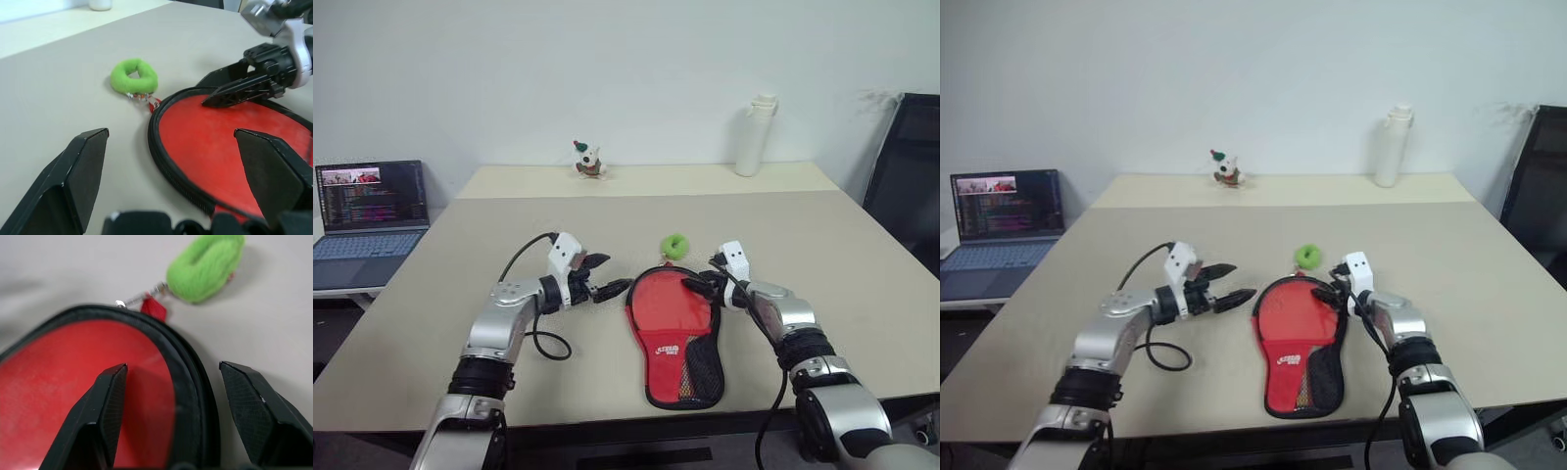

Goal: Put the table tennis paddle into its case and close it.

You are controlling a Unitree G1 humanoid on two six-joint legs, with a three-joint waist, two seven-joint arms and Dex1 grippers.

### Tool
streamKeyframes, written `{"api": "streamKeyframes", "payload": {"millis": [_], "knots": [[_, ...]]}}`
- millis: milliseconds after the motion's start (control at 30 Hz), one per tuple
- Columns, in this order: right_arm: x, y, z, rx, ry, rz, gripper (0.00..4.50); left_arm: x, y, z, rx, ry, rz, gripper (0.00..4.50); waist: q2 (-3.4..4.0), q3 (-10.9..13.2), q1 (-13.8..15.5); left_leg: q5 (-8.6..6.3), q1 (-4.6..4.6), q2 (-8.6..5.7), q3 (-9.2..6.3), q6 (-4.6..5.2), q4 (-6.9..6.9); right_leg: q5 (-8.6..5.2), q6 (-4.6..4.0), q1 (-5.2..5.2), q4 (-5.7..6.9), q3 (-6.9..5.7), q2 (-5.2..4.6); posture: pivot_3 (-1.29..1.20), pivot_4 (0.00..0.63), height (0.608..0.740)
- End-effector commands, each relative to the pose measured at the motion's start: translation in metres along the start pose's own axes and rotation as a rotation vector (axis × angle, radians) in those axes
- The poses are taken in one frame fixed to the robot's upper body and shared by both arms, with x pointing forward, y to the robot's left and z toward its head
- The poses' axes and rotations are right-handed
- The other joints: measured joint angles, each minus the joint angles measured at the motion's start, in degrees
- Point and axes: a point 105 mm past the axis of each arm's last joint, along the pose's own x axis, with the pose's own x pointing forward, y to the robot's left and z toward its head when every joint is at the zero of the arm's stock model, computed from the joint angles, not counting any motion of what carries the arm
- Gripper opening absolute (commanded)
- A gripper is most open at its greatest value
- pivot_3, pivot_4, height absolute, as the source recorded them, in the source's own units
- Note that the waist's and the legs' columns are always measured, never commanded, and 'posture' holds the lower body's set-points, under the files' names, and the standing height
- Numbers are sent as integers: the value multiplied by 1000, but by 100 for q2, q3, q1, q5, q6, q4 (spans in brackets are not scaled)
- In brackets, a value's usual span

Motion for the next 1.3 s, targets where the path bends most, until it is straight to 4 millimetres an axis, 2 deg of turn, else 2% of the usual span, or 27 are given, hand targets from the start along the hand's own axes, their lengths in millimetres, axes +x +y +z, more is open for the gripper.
{"api": "streamKeyframes", "payload": {"millis": [33, 233, 267, 333, 600, 1133, 1300], "knots": [[1, -5, 15, -37, -31, -10, 3252, -13, 5, 19, 43, -45, 11, 4500, 0, 0, 1, 0, -1, 0, 0, 0, 0, 0, 0, 0, -1, 0, 0, 0, 150, 740], [10, -1, 16, -22, -24, 1, 3252, -20, 10, 18, 54, -35, 52, 4500, -1, 1, 16, 0, -5, -5, 2, 0, -1, 0, 0, 0, -6, 1, -8, 0, 150, 740], [12, 0, 15, -22, -20, 3, 3082, -20, 9, 17, 54, -33, 52, 4500, -1, 1, 17, 0, -4, -5, 3, 0, -1, 1, 0, 0, -6, 2, -8, 0, 150, 740], [15, 3, 14, -20, -18, 19, 2660, -20, 8, 16, 55, -30, 51, 4500, -1, 1, 10, 0, -4, -3, 2, 0, -1, 1, -1, 0, -5, 1, -8, 0, 150, 740], [16, 22, 3, -65, 41, 163, 45, -21, 4, 14, 58, -14, 32, 4500, -1, 1, -32, 0, -1, 0, 2, 0, -3, 0, -1, 0, -3, 1, -6, 0, 150, 740], [6, 23, 3, -90, 41, 230, 15, -15, -2, 13, 54, -2, 2, 4500, 0, 1, -92, -1, -3, -1, -1, -1, -8, 0, -1, -3, -2, 0, -7, 0, 150, 740], [7, 17, 7, -106, 36, 173, 15, -13, -3, 12, 57, 0, -6, 4500, -1, 1, -92, -1, -3, -1, 0, -1, -9, 0, -1, -3, -3, 0, -7, 0, 150, 740]]}}
